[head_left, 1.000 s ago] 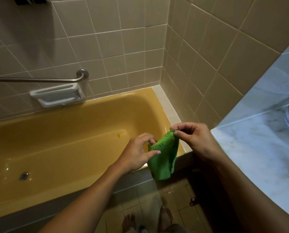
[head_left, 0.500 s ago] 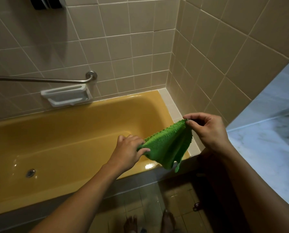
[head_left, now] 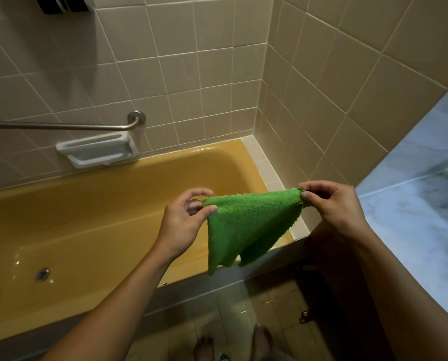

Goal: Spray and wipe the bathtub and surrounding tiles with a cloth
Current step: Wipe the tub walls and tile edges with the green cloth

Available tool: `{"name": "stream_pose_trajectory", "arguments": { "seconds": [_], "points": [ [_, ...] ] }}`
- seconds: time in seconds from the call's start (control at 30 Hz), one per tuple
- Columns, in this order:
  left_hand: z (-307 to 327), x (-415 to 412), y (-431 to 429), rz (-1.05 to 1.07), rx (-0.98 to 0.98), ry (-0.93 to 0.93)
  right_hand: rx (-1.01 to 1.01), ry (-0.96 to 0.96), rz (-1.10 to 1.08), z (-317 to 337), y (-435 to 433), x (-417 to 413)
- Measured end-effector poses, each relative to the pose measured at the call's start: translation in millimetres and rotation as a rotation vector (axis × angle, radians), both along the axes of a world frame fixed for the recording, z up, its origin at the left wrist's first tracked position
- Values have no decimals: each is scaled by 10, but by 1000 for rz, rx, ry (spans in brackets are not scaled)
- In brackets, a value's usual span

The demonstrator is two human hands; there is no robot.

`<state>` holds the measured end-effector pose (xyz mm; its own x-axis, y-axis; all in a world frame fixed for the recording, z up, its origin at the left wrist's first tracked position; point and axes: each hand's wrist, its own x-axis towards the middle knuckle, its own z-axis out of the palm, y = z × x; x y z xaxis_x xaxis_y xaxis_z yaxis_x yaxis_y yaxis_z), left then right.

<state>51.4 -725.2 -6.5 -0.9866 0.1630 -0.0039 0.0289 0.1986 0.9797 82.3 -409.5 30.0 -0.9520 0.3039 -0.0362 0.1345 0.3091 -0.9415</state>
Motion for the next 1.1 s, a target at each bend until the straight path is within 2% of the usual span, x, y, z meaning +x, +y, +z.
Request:
{"name": "stream_pose_trajectory", "arguments": {
  "seconds": [0.13,0.4,0.57,0.8,1.1],
  "points": [
    [-21,-107,-15,23,-129,-81,45,-55,13,-82,-86,27],
    [-158,-166,90,12,-52,-139,625,-191,139,-205,-151,78],
    [-161,-426,317,-35,-84,-81,541,-204,-80,-191,17,58],
    [-234,-1043,964,-84,-135,-64,450,-213,-248,-277,531,-355],
    [-201,-1497,1543,-58,2,-5,391,-26,-418,-184,1032,-668]
  ]
}}
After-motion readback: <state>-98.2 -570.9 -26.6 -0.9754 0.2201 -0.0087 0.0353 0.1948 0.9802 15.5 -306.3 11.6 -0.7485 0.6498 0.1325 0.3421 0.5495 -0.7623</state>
